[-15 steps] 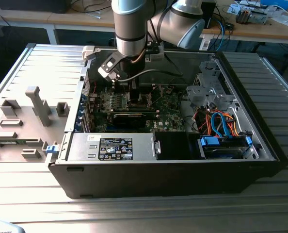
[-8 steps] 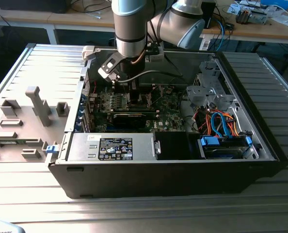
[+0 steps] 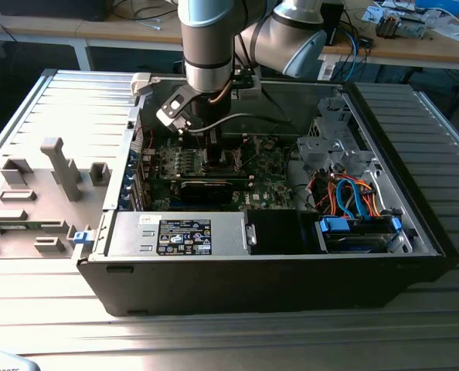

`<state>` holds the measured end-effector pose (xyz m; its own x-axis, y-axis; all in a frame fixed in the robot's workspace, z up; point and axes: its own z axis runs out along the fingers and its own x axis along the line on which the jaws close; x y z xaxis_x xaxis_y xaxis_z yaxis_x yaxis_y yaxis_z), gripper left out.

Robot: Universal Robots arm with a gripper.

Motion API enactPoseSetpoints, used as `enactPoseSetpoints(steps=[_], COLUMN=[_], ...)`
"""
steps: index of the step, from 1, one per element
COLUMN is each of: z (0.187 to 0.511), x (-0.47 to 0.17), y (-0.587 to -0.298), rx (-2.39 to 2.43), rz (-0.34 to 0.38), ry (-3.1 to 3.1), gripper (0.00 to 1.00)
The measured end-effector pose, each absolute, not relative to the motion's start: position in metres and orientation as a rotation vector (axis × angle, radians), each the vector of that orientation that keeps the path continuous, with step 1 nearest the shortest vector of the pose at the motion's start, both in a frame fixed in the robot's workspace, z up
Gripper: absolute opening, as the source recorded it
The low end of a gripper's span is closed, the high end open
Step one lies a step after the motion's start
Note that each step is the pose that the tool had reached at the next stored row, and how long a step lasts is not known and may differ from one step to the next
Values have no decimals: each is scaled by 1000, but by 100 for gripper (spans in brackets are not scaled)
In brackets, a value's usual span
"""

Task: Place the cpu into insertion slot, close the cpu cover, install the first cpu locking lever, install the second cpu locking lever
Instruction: 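Place the cpu into insertion slot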

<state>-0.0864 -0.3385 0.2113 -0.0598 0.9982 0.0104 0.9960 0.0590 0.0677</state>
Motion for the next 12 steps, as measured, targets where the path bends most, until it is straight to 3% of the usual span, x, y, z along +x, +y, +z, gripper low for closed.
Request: enactPoseSetpoints(steps=[12], z=[207], x=[-86], y=[-339], rx=[2127], rz=[87], ry=[2257], gripper=[54])
